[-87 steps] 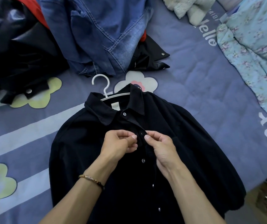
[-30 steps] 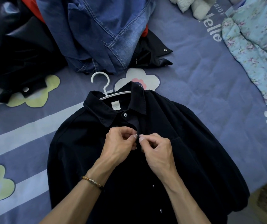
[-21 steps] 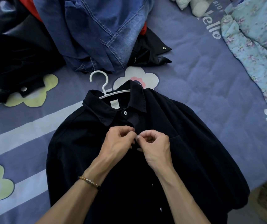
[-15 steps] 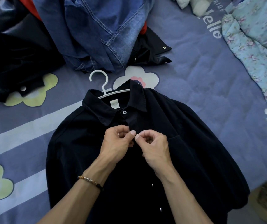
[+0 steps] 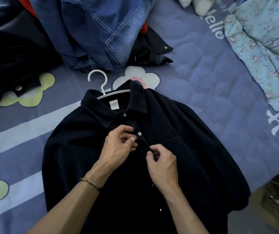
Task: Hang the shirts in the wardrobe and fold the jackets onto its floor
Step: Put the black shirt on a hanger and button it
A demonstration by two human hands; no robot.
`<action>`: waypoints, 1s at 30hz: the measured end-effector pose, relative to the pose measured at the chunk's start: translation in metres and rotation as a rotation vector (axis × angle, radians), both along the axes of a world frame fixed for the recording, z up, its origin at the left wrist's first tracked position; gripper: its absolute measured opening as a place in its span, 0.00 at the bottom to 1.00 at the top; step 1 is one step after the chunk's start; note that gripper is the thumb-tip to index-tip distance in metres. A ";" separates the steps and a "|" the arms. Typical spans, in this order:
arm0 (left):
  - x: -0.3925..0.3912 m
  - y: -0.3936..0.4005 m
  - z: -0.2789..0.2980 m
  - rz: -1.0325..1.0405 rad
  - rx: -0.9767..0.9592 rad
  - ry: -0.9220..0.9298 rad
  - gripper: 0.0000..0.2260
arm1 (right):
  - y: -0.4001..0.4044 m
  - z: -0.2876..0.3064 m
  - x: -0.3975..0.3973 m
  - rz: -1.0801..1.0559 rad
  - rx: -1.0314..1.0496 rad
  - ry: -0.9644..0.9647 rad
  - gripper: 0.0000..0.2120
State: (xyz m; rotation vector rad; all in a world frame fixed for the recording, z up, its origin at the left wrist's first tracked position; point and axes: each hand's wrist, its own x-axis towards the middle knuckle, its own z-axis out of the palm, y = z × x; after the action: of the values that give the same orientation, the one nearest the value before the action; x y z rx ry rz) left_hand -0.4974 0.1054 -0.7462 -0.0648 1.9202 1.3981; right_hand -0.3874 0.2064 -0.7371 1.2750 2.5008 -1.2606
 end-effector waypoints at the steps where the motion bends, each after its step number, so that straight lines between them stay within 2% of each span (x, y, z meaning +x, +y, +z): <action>1: 0.008 -0.003 0.000 -0.018 -0.034 0.051 0.10 | 0.004 0.001 0.001 -0.088 -0.051 0.011 0.04; 3: 0.025 -0.008 -0.001 -0.115 -0.125 0.210 0.10 | 0.011 0.003 0.001 -0.174 -0.122 0.000 0.04; 6: 0.047 -0.009 0.000 -0.343 -0.198 0.387 0.10 | 0.015 0.004 0.006 -0.119 -0.138 -0.073 0.02; 8: 0.053 -0.004 0.001 -0.453 -0.257 0.423 0.11 | 0.015 0.003 0.010 -0.054 -0.146 -0.104 0.03; 10: 0.054 0.001 0.002 -0.481 -0.348 0.439 0.08 | 0.015 0.003 0.013 -0.021 -0.121 -0.122 0.04; 14: 0.055 0.002 0.003 -0.471 -0.461 0.445 0.05 | 0.019 0.008 0.018 -0.082 -0.137 -0.100 0.04; 19: 0.055 0.004 0.006 -0.572 -0.536 0.455 0.03 | 0.024 0.013 0.026 -0.094 -0.258 -0.067 0.03; 21: 0.051 0.006 0.008 -0.501 -0.470 0.344 0.01 | 0.024 0.017 0.027 -0.107 -0.288 -0.037 0.03; 25: 0.045 0.008 0.017 -0.216 -0.164 -0.154 0.03 | 0.024 0.027 0.027 -0.185 -0.407 0.012 0.05; 30: 0.044 0.010 0.025 -0.063 -0.029 -0.386 0.02 | 0.026 0.034 0.031 -0.214 -0.480 -0.001 0.05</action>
State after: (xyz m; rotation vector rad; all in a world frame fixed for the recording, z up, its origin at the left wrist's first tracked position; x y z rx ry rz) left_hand -0.4534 0.1151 -0.7216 -0.2663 1.6076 1.2146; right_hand -0.3566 0.2323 -0.7033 1.4250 1.9167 -1.7620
